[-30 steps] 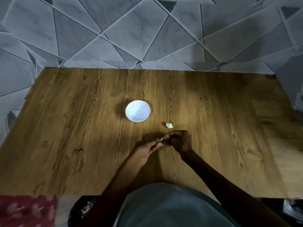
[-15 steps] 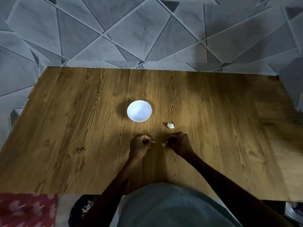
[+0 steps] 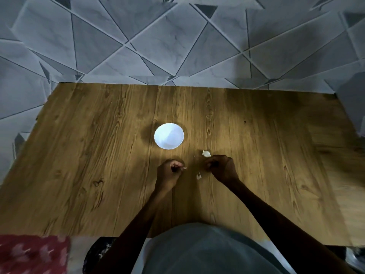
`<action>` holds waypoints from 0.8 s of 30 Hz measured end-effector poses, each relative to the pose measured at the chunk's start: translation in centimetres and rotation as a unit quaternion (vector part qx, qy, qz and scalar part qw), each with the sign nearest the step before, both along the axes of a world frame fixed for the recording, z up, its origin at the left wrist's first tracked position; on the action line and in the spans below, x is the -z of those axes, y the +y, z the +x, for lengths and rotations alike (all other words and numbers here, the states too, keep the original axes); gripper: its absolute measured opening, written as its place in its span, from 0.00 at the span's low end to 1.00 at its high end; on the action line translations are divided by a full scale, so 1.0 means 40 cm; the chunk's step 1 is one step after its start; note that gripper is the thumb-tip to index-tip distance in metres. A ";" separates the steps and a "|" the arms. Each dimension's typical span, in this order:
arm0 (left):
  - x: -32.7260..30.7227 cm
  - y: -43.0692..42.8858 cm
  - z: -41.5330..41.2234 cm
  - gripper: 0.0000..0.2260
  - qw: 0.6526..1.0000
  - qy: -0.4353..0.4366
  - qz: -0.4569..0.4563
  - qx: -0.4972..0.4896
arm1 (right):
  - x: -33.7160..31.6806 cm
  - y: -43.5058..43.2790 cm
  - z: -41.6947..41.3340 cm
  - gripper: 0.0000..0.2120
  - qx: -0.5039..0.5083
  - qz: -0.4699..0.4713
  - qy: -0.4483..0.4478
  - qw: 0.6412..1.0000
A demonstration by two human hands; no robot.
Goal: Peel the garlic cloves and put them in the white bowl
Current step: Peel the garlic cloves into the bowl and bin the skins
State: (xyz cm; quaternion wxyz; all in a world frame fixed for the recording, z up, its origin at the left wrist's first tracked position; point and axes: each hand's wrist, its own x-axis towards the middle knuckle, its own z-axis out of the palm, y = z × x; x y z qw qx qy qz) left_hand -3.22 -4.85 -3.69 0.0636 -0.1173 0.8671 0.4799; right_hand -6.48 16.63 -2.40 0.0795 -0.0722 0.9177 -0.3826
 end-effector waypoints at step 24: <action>0.012 -0.003 0.051 0.06 0.999 0.035 0.001 -0.042 | 0.049 -0.057 0.100 0.09 -0.232 0.220 0.198 0.926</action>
